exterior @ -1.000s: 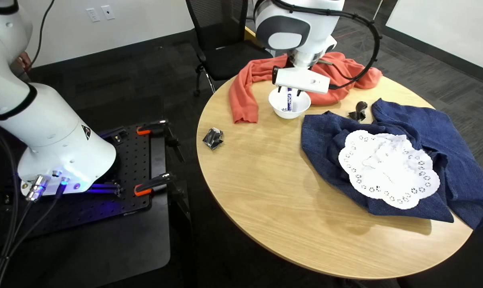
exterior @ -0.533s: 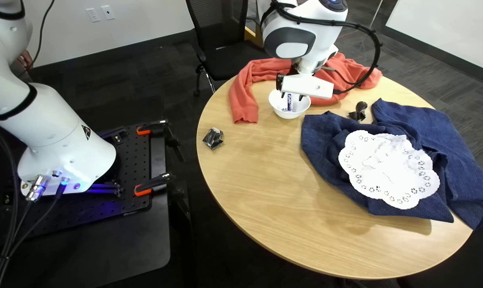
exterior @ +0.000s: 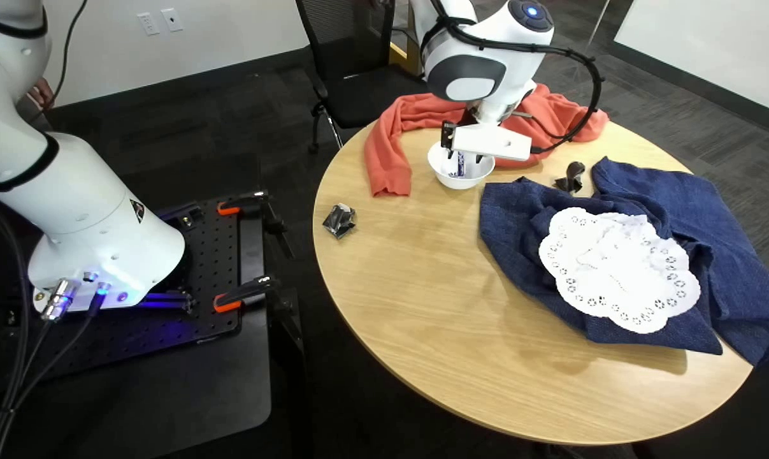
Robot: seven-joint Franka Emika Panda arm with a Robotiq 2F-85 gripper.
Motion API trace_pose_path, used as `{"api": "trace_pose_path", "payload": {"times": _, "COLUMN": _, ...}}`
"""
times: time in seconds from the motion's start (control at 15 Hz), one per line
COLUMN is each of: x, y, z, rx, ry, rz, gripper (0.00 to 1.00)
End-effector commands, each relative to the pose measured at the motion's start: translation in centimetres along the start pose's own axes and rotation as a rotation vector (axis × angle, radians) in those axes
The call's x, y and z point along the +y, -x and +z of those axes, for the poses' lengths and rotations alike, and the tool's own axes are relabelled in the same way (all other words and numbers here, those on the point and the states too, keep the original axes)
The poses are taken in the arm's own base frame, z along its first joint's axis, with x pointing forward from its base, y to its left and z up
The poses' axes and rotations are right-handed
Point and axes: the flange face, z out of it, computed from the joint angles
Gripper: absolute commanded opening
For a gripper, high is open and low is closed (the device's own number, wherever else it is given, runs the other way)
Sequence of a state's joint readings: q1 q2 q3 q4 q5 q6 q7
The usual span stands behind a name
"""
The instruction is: Take the marker out of the bowl and place it on the table
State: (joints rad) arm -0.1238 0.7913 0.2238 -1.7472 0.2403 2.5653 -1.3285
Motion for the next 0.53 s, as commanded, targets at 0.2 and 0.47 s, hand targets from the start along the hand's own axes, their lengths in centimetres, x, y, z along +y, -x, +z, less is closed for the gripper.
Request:
{"api": "trace_pose_path", "payload": {"times": 0.2, "x": 0.69, "y": -0.65, "z": 0.86, "rx": -0.006, "ry": -0.029, "rz": 0.009, "gripper": 0.32}}
{"api": "trace_pose_path", "payload": {"times": 0.47, "x": 0.54, "y": -0.68, "z": 0.22, "rx": 0.0, "ry": -0.016, "rz": 0.021, "gripper": 0.0}}
